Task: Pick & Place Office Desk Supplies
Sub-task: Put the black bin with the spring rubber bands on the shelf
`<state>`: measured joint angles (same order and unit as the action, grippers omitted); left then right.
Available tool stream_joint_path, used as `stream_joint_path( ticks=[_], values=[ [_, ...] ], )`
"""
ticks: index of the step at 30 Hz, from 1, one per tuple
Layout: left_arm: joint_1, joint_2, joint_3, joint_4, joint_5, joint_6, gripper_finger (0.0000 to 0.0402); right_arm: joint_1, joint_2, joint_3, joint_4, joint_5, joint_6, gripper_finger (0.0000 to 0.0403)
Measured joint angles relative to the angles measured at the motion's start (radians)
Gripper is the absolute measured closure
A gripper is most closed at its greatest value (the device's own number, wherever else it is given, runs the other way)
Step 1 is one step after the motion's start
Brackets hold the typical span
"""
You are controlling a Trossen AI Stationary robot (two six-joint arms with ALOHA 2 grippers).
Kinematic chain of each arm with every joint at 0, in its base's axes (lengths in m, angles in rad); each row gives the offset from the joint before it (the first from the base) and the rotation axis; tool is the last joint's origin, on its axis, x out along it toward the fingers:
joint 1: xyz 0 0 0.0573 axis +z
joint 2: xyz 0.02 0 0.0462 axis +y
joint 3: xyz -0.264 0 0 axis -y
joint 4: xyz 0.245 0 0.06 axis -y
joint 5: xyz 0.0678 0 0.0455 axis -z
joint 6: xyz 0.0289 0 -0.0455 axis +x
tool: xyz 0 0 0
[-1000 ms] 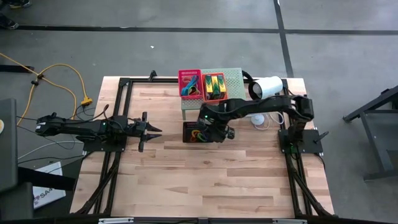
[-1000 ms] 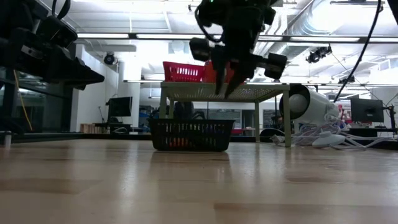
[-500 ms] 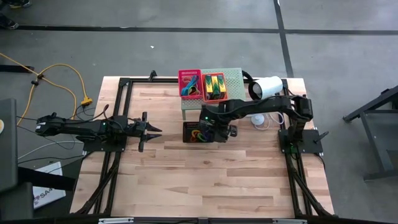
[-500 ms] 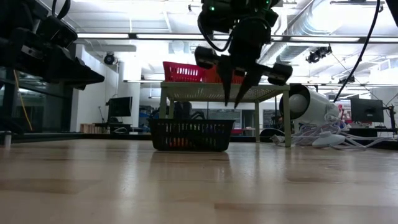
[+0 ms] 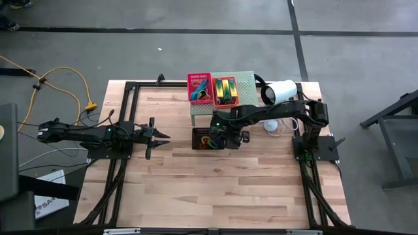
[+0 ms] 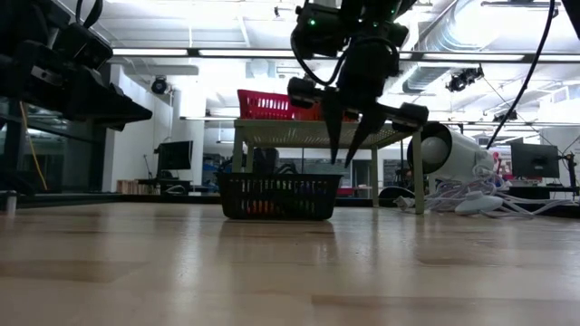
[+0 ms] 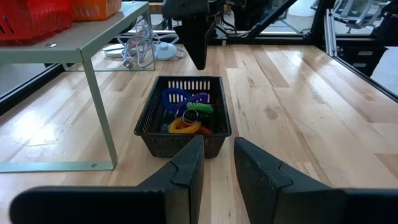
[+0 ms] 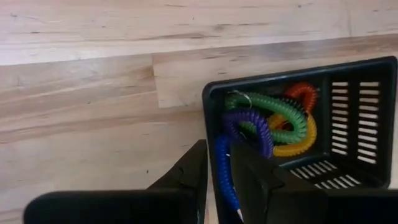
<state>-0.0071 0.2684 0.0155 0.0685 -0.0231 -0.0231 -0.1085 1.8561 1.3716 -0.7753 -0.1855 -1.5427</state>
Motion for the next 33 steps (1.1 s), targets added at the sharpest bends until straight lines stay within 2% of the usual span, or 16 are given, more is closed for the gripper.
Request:
stream_joint_path(
  ticks=[16, 33],
  values=[
    [0.0, 0.0, 0.0, 0.006, 0.0, 0.0, 0.0318, -0.015, 0.068, 0.002, 0.058, 0.004, -0.033, 0.0345],
    [0.0, 0.0, 0.0, 0.007, 0.0, 0.0, 0.0318, -0.018, 0.068, 0.001, 0.059, 0.004, -0.032, 0.0345]
  ],
)
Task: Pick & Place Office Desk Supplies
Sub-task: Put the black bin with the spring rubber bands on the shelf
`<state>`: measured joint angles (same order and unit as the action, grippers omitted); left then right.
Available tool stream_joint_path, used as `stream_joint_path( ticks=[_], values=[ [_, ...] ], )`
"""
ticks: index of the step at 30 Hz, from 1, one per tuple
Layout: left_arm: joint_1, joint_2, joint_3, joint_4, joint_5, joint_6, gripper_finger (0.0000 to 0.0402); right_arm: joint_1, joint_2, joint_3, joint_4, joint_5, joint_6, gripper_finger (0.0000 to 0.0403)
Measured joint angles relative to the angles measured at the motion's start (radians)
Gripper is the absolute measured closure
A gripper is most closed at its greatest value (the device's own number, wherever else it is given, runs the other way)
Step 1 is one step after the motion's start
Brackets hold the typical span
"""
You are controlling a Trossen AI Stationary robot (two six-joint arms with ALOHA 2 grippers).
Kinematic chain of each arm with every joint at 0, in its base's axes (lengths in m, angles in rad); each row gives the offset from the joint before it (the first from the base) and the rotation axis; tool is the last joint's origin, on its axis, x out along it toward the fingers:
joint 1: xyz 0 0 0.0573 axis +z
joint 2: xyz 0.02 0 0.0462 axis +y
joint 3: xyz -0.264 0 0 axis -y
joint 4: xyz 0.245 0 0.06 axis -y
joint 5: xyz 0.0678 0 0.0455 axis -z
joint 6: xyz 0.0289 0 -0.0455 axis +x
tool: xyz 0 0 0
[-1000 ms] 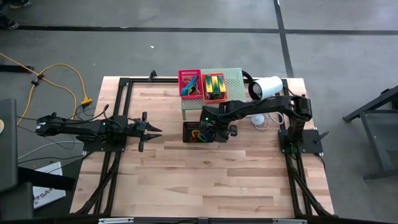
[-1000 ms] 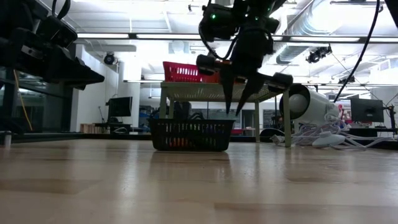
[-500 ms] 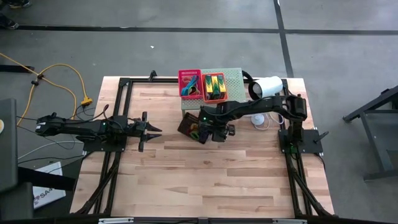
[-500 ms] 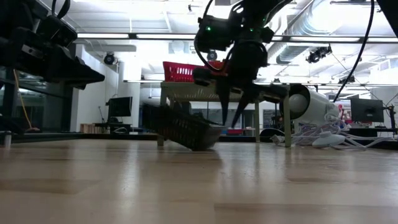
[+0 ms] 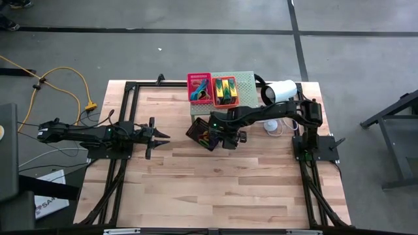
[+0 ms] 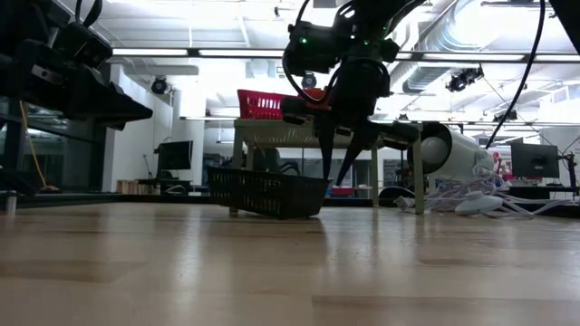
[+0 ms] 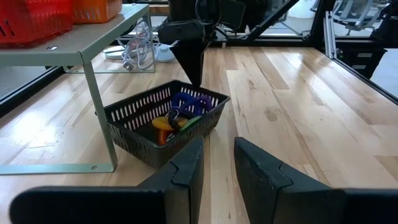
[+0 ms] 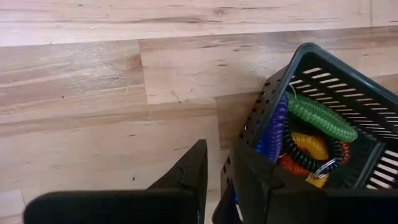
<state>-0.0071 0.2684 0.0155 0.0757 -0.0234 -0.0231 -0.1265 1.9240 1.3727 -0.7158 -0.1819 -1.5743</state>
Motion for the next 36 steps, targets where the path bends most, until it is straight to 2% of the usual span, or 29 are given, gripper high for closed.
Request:
stream_joint_path(
  ticks=[29, 33, 36],
  values=[
    [0.0, 0.0, 0.0, 0.0, 0.0, 0.0, 0.0318, 0.035, -0.041, 0.001, 0.011, 0.0, 0.041, 0.0345],
    [0.0, 0.0, 0.0, 0.0, 0.0, 0.0, 0.0318, 0.034, -0.04, 0.001, 0.036, 0.0, 0.091, 0.0345],
    [0.0, 0.0, 0.0, 0.0, 0.0, 0.0, 0.0318, 0.034, -0.04, 0.001, 0.068, 0.001, 0.196, 0.0345]
  ],
)
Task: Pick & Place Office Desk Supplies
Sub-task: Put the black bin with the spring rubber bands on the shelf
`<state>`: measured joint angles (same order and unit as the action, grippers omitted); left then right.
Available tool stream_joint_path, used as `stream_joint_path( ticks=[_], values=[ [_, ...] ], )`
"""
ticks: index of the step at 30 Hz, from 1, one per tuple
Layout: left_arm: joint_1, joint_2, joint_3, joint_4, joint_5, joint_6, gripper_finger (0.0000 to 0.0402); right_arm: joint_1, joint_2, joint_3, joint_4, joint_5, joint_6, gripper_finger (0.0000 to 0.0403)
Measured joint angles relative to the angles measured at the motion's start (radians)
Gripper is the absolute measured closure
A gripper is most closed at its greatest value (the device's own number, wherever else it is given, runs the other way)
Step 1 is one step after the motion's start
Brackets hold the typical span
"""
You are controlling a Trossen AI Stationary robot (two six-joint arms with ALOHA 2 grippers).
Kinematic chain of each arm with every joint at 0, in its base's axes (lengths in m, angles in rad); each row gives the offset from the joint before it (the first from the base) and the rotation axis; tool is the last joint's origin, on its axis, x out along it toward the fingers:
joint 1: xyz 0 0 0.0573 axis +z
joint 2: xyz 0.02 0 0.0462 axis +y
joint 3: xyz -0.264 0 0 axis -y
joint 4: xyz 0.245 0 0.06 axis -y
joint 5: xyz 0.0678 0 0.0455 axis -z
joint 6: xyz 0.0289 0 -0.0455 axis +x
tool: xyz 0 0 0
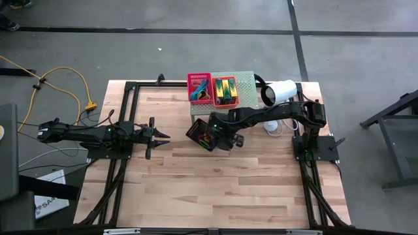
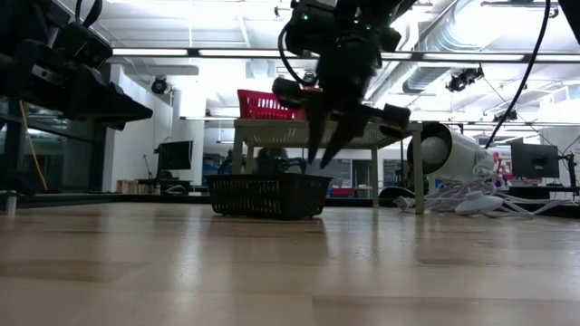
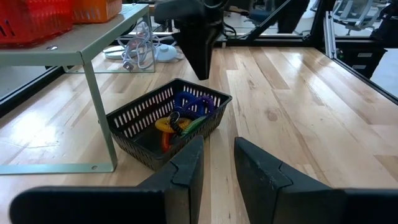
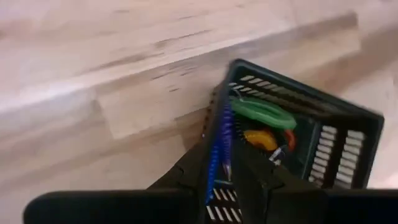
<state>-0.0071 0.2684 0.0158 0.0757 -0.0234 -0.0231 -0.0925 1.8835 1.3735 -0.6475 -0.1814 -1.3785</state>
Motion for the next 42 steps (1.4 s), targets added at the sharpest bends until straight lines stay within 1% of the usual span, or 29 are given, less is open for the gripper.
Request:
stream_joint_path(
  ticks=[3, 6, 9, 12, 25, 42],
  values=[
    [0.0, 0.0, 0.0, 0.0, 0.0, 0.0, 0.0318, 0.0, 0.0, 0.0, 0.031, 0.004, 0.13, 0.0345],
    [0.0, 0.0, 0.0, 0.0, 0.0, 0.0, 0.0318, 0.0, 0.0, 0.0, 0.068, 0.039, 0.229, 0.0345],
    [0.0, 0.0, 0.0, 0.0, 0.0, 0.0, 0.0318, 0.0, 0.001, 0.0, 0.069, 0.063, 0.286, 0.0345],
    [0.0, 0.0, 0.0, 0.0, 0.0, 0.0, 0.0318, 0.0, 0.001, 0.0, 0.056, 0.051, 0.329, 0.0345],
    [0.0, 0.0, 0.0, 0.0, 0.0, 0.0, 0.0318, 0.015, 0.006, 0.0, 0.018, 0.042, 0.34, 0.0345],
    [0.0, 0.0, 0.0, 0.0, 0.0, 0.0, 0.0318, 0.011, 0.075, -0.002, 0.027, 0.044, 0.38, 0.0345]
  ],
)
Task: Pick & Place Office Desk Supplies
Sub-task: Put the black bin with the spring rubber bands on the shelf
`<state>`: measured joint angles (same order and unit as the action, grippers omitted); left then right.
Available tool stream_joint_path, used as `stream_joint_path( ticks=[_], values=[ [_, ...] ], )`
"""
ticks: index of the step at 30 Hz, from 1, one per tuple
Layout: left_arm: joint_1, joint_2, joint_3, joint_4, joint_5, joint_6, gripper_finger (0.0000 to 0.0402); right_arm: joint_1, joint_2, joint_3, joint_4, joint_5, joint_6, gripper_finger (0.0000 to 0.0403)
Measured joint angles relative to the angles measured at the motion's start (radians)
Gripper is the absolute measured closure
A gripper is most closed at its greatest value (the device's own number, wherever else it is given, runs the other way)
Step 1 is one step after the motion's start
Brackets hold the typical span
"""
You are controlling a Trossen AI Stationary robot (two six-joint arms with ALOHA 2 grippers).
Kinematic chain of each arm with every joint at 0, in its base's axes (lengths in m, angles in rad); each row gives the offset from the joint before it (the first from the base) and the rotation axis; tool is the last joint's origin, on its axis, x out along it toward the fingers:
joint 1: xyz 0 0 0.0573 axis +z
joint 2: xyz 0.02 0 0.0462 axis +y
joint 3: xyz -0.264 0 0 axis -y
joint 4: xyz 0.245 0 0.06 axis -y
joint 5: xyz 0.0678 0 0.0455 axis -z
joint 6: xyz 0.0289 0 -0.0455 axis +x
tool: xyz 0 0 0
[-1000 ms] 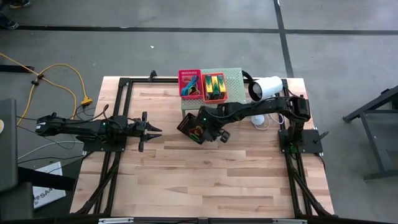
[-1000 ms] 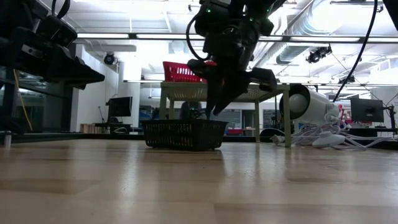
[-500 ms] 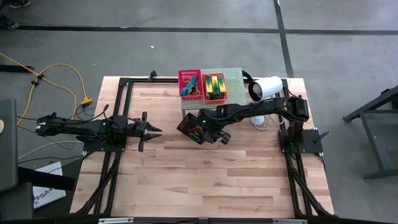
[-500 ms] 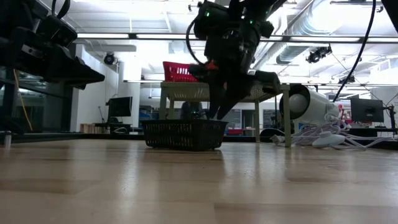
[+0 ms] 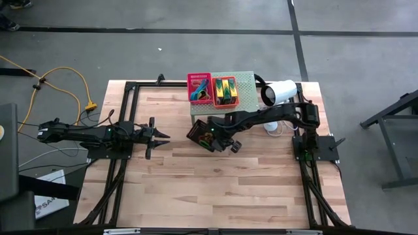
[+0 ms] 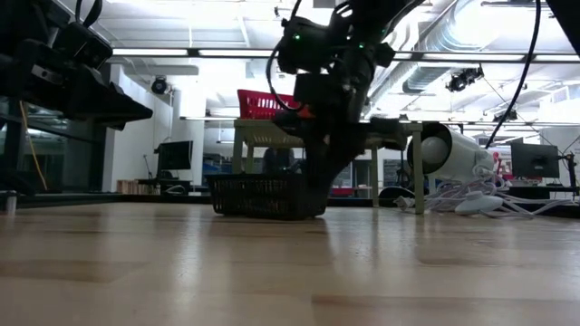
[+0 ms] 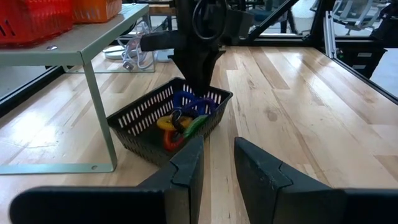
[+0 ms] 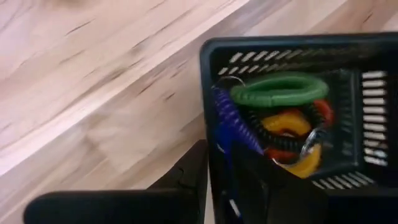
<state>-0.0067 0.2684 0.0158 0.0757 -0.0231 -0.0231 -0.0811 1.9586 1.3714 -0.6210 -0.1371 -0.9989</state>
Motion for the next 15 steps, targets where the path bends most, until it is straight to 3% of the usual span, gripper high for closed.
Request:
stream_joint_path(
  ticks=[15],
  values=[
    [0.0, 0.0, 0.0, 0.0, 0.0, 0.0, 0.0318, 0.0, 0.029, 0.001, 0.019, 0.005, 0.008, 0.0345]
  ],
)
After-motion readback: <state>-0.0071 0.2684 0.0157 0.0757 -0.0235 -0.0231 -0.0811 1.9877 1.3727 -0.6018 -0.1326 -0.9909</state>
